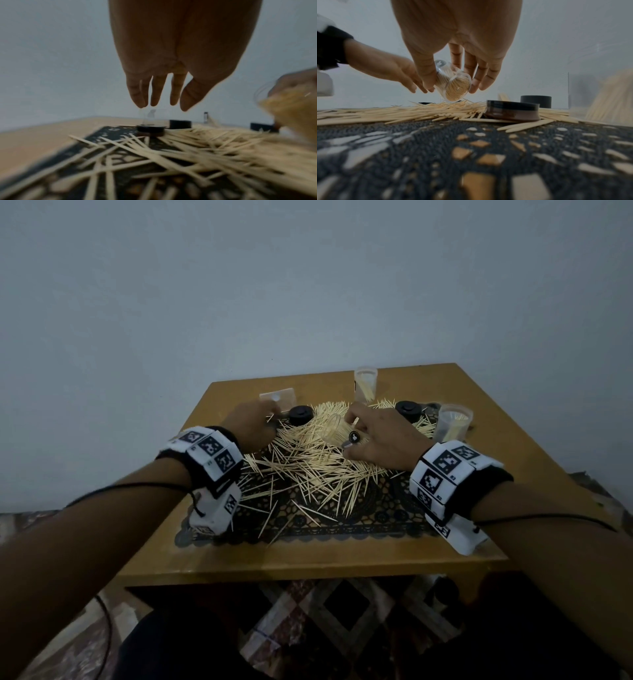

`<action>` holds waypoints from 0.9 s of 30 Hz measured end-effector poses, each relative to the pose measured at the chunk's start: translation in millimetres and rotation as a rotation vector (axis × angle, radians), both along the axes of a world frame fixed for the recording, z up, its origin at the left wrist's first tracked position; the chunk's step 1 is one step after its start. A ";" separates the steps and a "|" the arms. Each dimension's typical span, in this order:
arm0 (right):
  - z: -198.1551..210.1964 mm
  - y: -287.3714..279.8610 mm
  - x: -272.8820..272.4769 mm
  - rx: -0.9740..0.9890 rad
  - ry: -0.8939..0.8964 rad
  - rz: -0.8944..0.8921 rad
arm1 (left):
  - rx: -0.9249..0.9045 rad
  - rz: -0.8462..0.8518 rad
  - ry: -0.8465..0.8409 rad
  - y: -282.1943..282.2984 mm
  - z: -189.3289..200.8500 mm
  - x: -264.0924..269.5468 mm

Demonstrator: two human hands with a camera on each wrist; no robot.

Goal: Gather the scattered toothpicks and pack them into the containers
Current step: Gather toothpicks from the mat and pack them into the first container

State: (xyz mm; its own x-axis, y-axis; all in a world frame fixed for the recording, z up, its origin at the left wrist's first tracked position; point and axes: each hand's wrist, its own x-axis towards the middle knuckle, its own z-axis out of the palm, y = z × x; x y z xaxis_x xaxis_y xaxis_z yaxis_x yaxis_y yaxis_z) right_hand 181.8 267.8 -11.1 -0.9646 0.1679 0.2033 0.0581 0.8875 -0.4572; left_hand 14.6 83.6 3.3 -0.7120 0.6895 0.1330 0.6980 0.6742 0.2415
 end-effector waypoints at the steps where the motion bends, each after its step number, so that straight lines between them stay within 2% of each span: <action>1: 0.2 0.0 -0.1 -0.003 0.002 0.000 | -0.128 -0.014 0.021 -0.1 -0.9 -6.4; 3: 0.8 0.0 -0.2 -0.012 0.008 0.000 | -0.279 -0.050 0.029 -0.4 -3.0 -13.8; 6: -0.4 0.0 -0.1 -0.021 0.009 0.005 | -0.333 -0.066 0.004 0.2 -4.9 -18.9; 16: -2.3 0.2 -0.5 -0.022 0.013 0.018 | -0.244 -0.076 0.017 -2.9 -11.8 -30.7; 18: -2.3 0.7 -0.8 -0.014 0.017 0.017 | -0.153 -0.070 0.015 -5.2 -12.8 -32.1; 20: -2.6 0.8 -1.0 -0.013 0.027 0.012 | 0.024 -0.062 -0.027 -5.4 -10.5 -28.8; 23: -2.5 0.3 -1.2 -0.023 0.041 0.010 | 0.299 -0.164 -0.235 -1.0 -1.0 -13.2; 25: -2.7 0.4 -1.0 -0.032 0.052 0.010 | 0.398 -0.268 -0.392 3.0 4.5 1.1; 27: -3.1 0.7 -0.8 -0.033 0.064 0.011 | 0.433 -0.333 -0.473 7.8 4.7 13.5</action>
